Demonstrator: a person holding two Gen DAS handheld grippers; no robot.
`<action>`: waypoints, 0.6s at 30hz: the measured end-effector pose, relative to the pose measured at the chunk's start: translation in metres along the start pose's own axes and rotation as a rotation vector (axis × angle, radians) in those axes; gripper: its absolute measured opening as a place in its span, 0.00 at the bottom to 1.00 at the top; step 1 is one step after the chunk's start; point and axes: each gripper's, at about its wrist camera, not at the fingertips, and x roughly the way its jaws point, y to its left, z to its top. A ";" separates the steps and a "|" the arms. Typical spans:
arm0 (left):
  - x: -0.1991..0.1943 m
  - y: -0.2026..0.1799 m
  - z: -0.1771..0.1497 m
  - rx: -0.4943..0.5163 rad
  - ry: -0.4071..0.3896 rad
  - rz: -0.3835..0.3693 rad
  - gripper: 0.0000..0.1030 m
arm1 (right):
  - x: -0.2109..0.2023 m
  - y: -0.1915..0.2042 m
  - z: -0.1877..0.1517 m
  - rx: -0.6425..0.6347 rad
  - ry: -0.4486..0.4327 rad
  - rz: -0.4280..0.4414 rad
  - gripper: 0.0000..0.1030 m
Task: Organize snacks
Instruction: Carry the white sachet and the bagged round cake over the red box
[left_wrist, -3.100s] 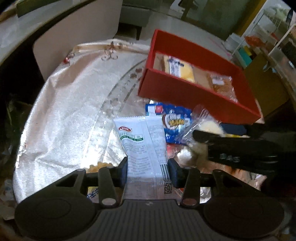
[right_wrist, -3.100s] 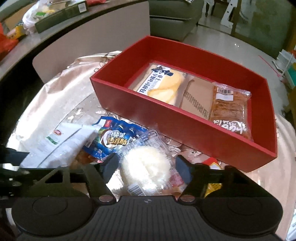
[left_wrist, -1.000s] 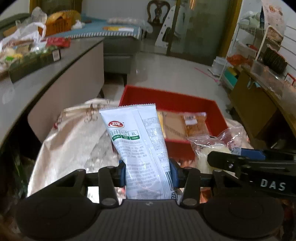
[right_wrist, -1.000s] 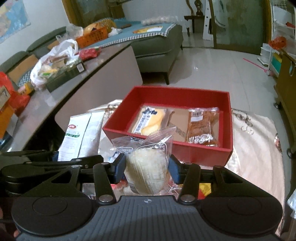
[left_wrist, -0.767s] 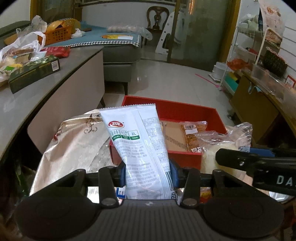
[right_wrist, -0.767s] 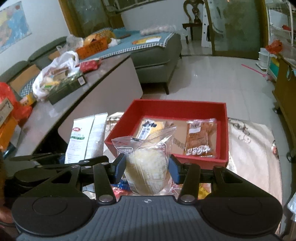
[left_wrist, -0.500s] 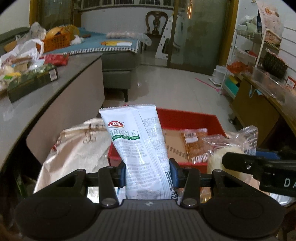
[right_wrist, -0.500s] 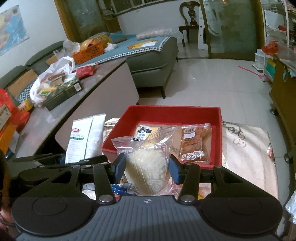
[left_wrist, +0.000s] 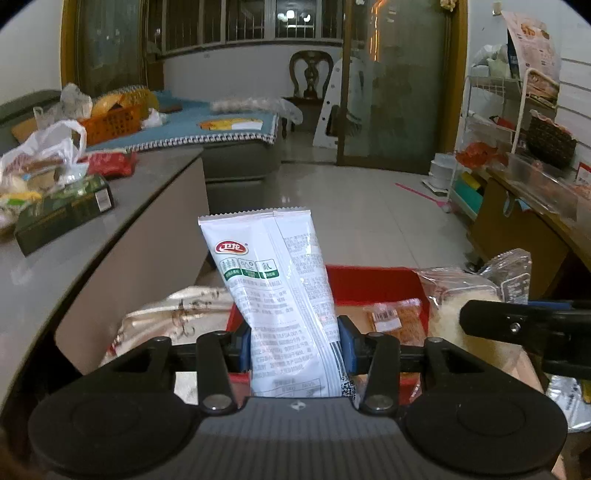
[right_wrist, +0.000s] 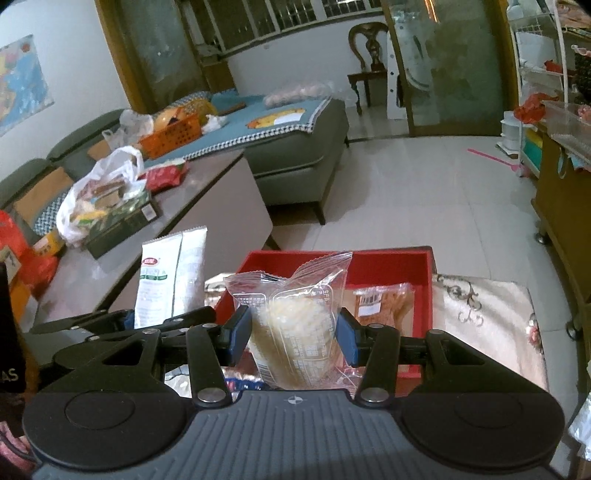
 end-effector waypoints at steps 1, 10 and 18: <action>0.001 0.000 0.002 0.001 -0.005 0.004 0.37 | 0.000 -0.001 0.001 0.003 -0.003 -0.001 0.55; 0.009 -0.004 0.013 0.006 -0.032 0.012 0.37 | 0.003 -0.006 0.013 0.008 -0.038 -0.008 0.55; 0.022 -0.008 0.022 0.012 -0.046 0.028 0.37 | 0.015 -0.011 0.023 0.012 -0.042 -0.013 0.55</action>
